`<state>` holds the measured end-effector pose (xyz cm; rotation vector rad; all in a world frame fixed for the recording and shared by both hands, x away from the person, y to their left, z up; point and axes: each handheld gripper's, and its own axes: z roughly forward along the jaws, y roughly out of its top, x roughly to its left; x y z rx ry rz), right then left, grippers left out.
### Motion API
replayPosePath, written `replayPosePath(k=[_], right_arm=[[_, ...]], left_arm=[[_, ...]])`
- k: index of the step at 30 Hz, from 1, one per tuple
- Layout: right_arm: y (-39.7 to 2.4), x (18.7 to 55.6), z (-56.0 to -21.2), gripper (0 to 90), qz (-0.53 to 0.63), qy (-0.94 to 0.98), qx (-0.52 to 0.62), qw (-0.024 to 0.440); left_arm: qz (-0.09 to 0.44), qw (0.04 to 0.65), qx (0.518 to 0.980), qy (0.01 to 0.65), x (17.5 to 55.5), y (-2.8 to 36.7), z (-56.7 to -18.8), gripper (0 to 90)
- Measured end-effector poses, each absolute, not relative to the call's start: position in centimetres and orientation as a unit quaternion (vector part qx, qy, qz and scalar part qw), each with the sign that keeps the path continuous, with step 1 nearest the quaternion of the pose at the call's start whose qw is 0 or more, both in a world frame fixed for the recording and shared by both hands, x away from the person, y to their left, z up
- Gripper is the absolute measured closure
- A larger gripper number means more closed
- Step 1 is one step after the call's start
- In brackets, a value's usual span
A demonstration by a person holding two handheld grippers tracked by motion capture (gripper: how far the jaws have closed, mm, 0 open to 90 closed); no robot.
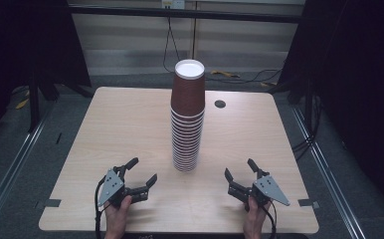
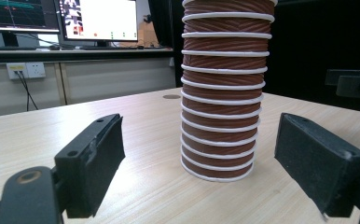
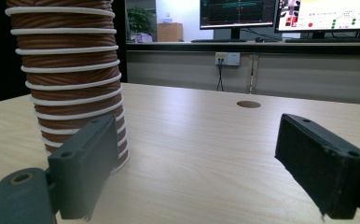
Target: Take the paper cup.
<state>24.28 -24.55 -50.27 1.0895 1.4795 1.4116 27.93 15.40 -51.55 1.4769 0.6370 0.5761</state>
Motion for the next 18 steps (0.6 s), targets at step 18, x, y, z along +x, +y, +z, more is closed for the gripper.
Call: replayPosePath(k=[18], right_arm=[[-24.30,24.59,-50.06,12.8,0.538,0.595,0.454,0.388]], left_arm=[[0.253,0.658,0.652,0.279,27.95,15.41,-51.55,15.6]])
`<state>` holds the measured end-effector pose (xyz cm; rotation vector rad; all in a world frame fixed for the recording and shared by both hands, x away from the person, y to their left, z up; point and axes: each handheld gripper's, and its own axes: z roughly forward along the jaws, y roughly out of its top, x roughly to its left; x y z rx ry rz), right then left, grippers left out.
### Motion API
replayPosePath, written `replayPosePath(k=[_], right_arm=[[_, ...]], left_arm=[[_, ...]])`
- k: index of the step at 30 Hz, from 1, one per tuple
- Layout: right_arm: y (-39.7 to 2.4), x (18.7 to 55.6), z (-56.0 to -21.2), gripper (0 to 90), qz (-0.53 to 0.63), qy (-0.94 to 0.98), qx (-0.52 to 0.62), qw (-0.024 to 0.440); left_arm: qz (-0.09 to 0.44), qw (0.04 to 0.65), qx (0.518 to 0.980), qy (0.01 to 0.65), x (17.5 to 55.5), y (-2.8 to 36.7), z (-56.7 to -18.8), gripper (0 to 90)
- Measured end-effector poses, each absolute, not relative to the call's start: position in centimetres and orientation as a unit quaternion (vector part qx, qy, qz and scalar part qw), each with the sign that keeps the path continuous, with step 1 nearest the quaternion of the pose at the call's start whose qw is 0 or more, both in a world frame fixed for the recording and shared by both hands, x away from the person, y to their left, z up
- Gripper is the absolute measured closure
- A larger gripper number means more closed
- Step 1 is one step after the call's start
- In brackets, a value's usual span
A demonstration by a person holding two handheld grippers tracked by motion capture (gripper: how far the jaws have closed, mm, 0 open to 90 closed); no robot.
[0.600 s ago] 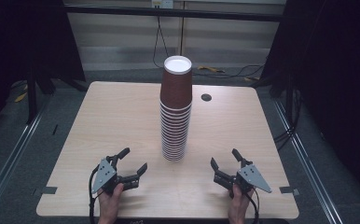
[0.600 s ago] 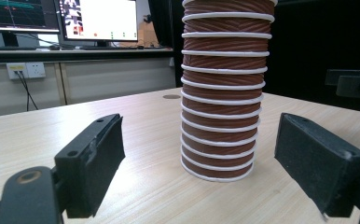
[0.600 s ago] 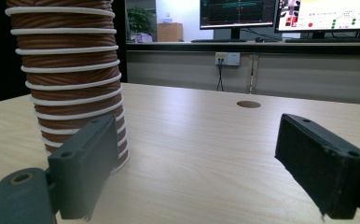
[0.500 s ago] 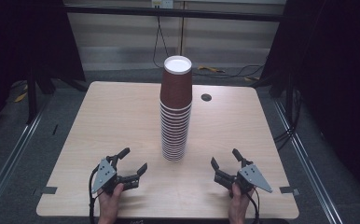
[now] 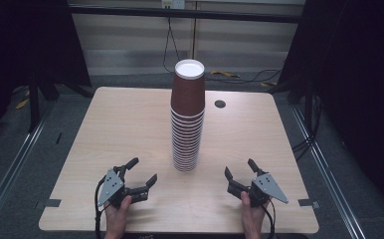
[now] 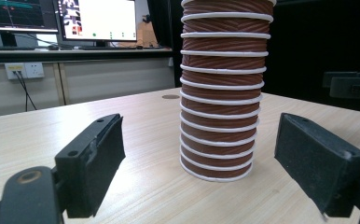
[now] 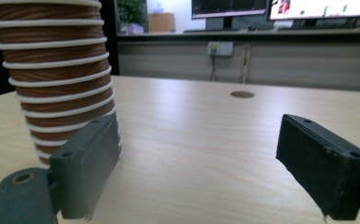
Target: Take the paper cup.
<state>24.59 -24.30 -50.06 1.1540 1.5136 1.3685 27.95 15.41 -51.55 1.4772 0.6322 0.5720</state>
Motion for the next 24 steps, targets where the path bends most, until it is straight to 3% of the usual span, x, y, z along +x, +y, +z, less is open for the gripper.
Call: replayPosePath(k=[2,18,24], right_arm=[[-24.1,24.7,-49.8,12.9,0.542,0.611,0.454,0.358],[-22.7,25.3,-47.6,19.7,0.556,0.658,0.424,0.281],[-22.6,25.8,-46.0,18.8,0.569,0.659,0.407,0.275]], left_arm=[[0.252,0.658,0.653,0.279,28.0,15.4,-51.6,15.6],[0.250,0.660,0.652,0.278,28.0,15.4,-51.6,15.5],[0.251,0.660,0.652,0.278,27.9,15.4,-51.6,15.5]])
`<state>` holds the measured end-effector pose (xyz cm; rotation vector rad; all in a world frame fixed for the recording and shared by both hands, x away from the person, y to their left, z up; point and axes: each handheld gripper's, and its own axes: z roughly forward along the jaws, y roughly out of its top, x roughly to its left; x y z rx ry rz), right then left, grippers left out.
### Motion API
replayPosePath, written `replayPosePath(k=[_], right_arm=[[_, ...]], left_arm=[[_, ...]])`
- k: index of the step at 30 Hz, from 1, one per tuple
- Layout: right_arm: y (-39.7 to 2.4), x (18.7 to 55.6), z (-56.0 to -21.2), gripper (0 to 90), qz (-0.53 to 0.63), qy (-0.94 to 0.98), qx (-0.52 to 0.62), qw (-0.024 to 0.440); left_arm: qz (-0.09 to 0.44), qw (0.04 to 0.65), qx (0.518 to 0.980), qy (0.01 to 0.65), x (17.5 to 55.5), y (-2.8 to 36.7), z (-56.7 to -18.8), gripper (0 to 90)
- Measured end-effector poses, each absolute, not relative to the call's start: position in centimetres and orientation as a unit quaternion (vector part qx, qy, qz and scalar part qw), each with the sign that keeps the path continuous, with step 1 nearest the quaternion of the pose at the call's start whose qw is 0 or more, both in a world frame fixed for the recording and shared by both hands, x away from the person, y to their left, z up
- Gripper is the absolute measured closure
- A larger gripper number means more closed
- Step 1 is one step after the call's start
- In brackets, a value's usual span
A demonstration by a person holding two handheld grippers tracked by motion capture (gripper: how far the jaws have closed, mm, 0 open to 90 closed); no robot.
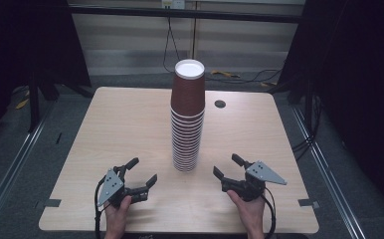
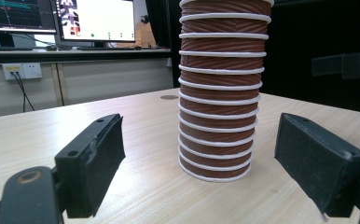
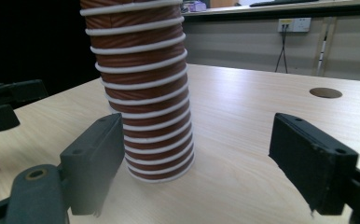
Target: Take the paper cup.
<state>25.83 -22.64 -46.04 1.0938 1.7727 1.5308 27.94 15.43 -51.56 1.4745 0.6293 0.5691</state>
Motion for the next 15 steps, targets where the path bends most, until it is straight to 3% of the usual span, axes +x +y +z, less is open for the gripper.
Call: replayPosePath(k=[4,15], right_arm=[[-22.7,25.9,-44.7,26.0,0.589,0.655,0.388,0.271],[-22.5,27.0,-42.6,27.7,0.573,0.688,0.377,0.238]], left_arm=[[0.251,0.660,0.651,0.278,27.9,15.4,-51.6,15.6],[0.247,0.661,0.652,0.276,27.9,15.4,-51.6,15.5]])
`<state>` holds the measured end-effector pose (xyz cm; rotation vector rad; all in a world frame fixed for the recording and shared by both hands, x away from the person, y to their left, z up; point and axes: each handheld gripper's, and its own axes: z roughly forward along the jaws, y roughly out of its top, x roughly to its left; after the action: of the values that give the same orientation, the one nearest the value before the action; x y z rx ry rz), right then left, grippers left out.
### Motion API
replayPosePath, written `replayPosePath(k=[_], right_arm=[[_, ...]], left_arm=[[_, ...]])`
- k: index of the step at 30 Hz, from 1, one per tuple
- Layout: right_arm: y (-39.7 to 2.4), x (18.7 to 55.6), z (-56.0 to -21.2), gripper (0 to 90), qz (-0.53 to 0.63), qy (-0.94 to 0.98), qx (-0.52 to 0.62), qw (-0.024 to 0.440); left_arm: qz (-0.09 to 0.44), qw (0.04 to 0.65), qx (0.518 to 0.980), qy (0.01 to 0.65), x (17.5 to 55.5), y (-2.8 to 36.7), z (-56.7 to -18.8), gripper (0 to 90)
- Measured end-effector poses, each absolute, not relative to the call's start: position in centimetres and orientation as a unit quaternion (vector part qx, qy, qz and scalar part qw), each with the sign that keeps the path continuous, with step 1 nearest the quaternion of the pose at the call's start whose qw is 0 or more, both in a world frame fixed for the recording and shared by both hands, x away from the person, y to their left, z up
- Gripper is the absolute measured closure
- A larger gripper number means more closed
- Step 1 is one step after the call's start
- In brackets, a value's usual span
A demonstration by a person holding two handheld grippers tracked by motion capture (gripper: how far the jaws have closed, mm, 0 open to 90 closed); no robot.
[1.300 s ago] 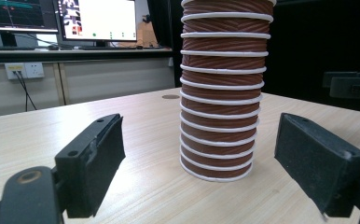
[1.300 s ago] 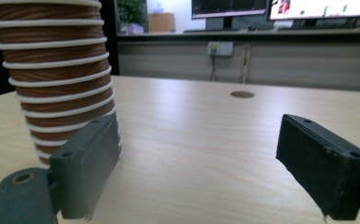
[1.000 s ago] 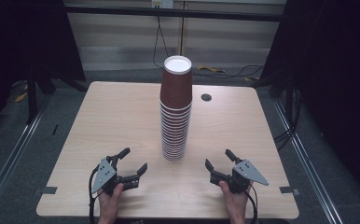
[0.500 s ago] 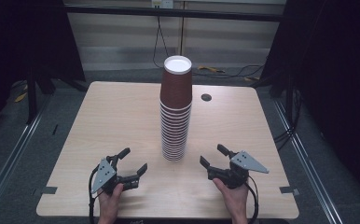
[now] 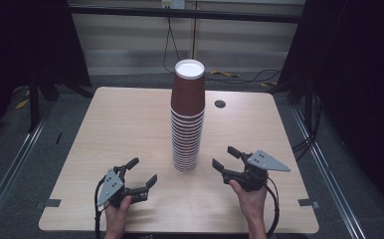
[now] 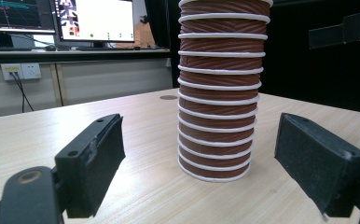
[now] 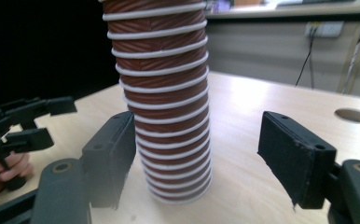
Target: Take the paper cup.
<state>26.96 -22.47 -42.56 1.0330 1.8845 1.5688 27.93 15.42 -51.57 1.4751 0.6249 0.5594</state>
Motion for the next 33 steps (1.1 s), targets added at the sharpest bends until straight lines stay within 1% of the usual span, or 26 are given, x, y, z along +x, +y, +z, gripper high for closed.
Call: replayPosePath(k=[5,10,15,27,33], right_arm=[[-22.4,27.4,-41.6,27.3,0.581,0.684,0.373,0.235],[-22.4,28.1,-40.4,23.0,0.581,0.693,0.367,0.220],[-22.1,28.7,-39.4,21.5,0.578,0.702,0.357,0.212],[-21.4,29.6,-36.2,21.7,0.588,0.710,0.330,0.205],[-21.0,30.1,-34.4,23.8,0.592,0.715,0.313,0.201]], left_arm=[[0.250,0.660,0.653,0.275,27.9,15.5,-51.6,15.5],[0.251,0.660,0.653,0.275,27.9,15.5,-51.6,15.6],[0.250,0.661,0.653,0.274,28.0,15.5,-51.6,15.5],[0.250,0.661,0.653,0.273,28.0,15.5,-51.6,15.5],[0.250,0.661,0.653,0.273,28.0,15.5,-51.6,15.5]])
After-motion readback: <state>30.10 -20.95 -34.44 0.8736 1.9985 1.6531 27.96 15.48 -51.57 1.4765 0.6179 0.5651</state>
